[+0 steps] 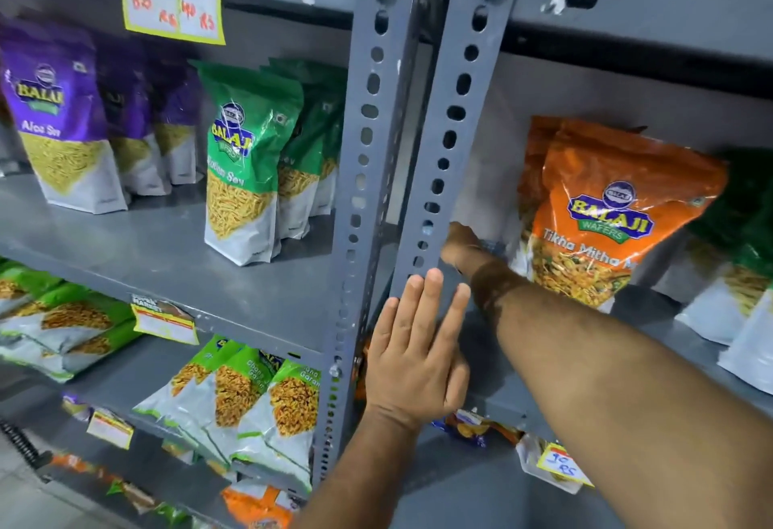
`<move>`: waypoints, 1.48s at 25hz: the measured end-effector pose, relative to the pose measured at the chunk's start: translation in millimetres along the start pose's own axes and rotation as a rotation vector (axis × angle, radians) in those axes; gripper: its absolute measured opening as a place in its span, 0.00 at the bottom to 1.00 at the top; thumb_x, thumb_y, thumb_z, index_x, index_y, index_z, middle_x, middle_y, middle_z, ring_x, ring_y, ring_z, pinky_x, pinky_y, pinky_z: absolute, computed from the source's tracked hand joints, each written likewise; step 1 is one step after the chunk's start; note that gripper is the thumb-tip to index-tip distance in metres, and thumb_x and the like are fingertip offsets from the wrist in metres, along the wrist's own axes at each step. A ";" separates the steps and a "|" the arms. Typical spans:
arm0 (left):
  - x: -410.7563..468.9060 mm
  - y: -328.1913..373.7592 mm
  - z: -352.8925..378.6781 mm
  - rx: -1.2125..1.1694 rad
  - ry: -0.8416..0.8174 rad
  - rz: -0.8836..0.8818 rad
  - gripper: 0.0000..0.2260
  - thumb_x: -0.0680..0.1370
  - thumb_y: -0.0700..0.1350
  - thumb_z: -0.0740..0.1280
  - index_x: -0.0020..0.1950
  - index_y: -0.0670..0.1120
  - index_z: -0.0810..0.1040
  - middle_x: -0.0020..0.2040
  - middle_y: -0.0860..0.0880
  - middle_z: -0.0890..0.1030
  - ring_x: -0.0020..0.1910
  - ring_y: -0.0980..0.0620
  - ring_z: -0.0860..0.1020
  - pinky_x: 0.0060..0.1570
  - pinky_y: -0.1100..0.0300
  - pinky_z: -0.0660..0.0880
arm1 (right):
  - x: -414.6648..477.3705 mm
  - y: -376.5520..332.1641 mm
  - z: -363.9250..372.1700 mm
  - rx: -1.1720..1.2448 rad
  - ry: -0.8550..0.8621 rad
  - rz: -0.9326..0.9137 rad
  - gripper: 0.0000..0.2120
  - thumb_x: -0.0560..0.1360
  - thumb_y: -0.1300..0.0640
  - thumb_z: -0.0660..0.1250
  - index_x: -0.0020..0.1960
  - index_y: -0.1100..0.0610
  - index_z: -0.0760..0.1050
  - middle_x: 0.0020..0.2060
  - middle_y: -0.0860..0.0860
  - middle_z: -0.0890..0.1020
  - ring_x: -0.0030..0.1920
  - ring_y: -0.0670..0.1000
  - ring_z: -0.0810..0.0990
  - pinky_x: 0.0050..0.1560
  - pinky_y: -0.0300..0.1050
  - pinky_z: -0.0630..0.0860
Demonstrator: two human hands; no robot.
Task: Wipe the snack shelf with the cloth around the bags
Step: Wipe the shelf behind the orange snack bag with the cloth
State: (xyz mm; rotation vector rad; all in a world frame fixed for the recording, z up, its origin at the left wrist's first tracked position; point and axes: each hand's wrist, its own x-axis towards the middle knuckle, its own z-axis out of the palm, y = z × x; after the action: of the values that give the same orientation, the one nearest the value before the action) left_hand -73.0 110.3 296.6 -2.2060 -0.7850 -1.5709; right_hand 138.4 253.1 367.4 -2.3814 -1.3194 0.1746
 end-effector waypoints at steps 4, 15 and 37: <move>-0.7 0.5 2.1 0.007 0.014 -0.006 0.32 0.79 0.50 0.53 0.85 0.48 0.56 0.86 0.44 0.49 0.85 0.44 0.53 0.83 0.47 0.47 | 5.4 2.3 1.8 0.048 -0.049 0.005 0.14 0.79 0.53 0.61 0.61 0.54 0.79 0.58 0.57 0.83 0.56 0.61 0.81 0.51 0.48 0.75; 0.2 3.3 2.7 0.033 0.061 -0.020 0.32 0.80 0.51 0.54 0.85 0.47 0.56 0.86 0.42 0.50 0.85 0.42 0.53 0.83 0.46 0.49 | -105.2 30.9 -2.4 0.175 -0.164 -0.401 0.13 0.80 0.61 0.63 0.60 0.51 0.79 0.57 0.47 0.82 0.56 0.46 0.78 0.64 0.42 0.73; -1.7 4.7 2.2 0.083 0.038 -0.022 0.30 0.82 0.53 0.52 0.85 0.47 0.57 0.86 0.40 0.48 0.85 0.40 0.51 0.83 0.45 0.48 | -152.1 21.1 -21.7 -0.157 -0.378 -0.460 0.28 0.83 0.41 0.48 0.81 0.44 0.49 0.82 0.47 0.51 0.82 0.51 0.48 0.80 0.54 0.45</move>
State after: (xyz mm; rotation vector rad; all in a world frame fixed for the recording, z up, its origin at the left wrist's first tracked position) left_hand -68.9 107.4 294.6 -2.1098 -0.8503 -1.5578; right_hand 78.7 110.0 365.1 -2.1578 -2.0866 0.4122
